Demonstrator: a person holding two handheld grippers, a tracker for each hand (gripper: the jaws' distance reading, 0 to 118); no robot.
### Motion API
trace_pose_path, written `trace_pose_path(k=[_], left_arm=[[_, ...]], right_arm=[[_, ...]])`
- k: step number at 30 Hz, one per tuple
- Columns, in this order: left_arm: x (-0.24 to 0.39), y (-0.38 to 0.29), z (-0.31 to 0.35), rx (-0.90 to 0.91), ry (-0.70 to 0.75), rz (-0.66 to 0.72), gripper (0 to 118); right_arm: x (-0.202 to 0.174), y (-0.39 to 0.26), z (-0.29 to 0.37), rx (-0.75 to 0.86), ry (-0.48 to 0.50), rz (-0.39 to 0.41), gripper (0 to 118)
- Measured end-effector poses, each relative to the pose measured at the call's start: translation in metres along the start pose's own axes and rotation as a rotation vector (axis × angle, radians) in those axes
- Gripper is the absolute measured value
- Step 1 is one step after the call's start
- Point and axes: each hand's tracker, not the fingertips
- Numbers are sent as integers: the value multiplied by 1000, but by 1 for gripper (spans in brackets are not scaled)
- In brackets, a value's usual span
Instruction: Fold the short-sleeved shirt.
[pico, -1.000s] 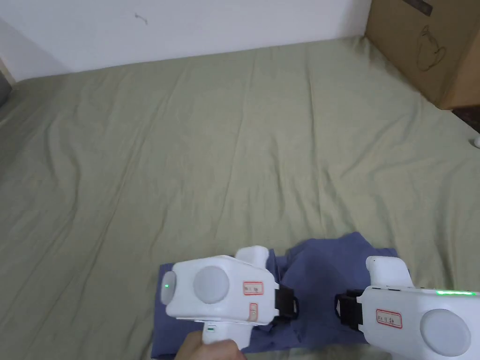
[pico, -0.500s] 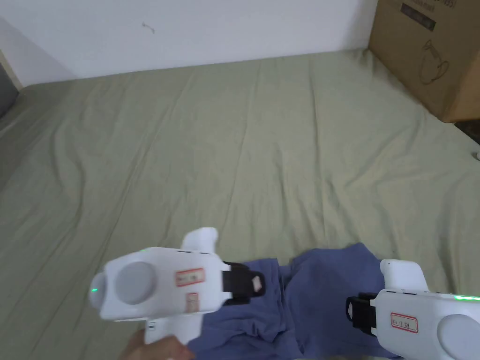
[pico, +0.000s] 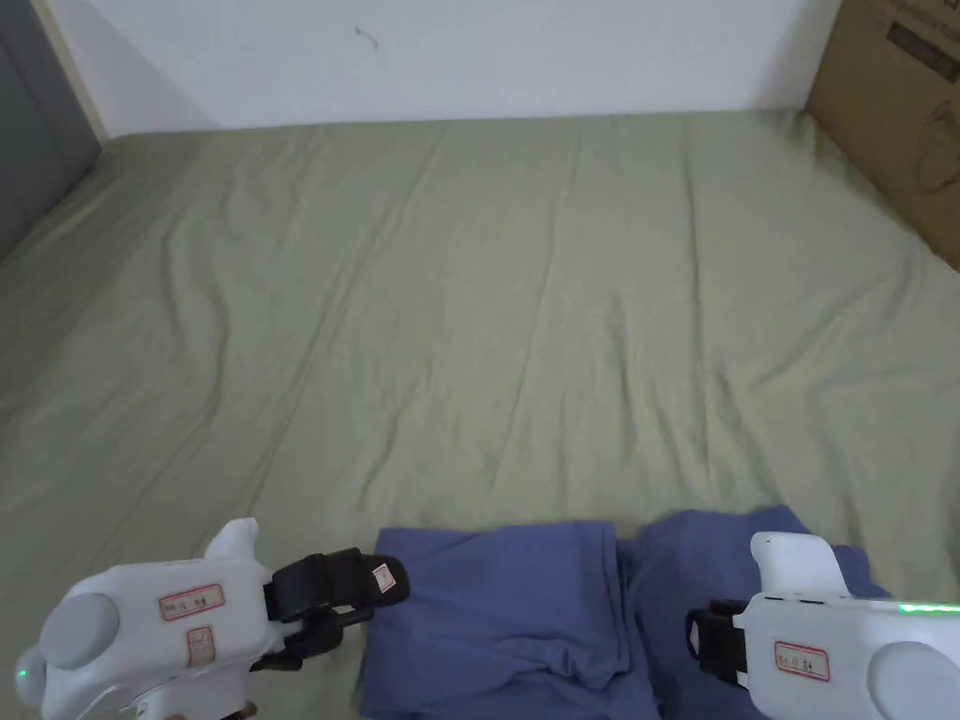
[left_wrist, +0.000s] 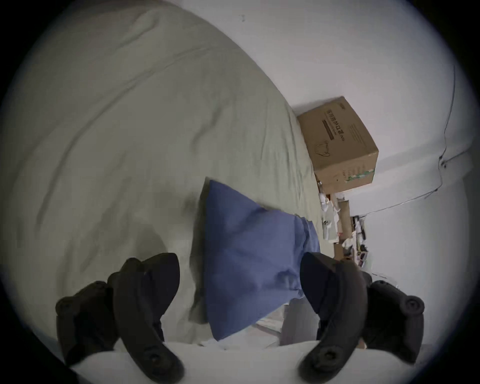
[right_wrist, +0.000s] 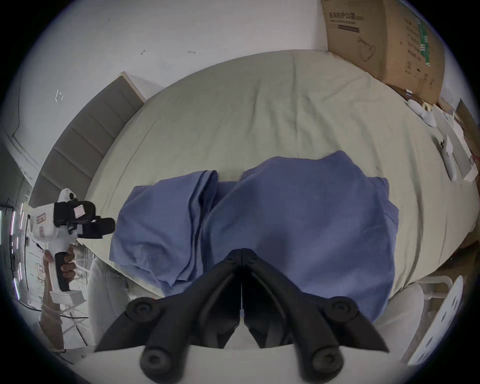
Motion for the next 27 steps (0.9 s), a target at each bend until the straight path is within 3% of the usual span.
trace_pose_path(k=[6,7,9,10,11,12,18,23,27], left_arm=[[-30,11,-48,-84,-243,176,97],[-31,15,-49,-79,-248,202,84],[-37,19,-54,-77,-195,255,9],[-44,21,-53,-116,-51,169,10],[-48,21,-51,-142,-37,156,9],[-41,20,-44,-122,-139,168,9],[-38,39,-22,-139,-134,136,9],[-39,51,31,-72,-2,61,9],[-69,74,98,-1,137,102,9]], right_arm=[[-15,2,-7,-22,2,28,0],[-17,1,-6,-23,1,28,0],[-18,1,-7,-26,2,15,0],[-19,0,-7,-29,5,7,0],[-19,0,-7,-34,11,7,0],[-20,-1,-7,-40,13,10,0],[-21,-1,-5,-42,-12,12,0],[-18,-1,0,-29,-12,6,0],[-15,-3,-5,-32,-17,-8,0]])
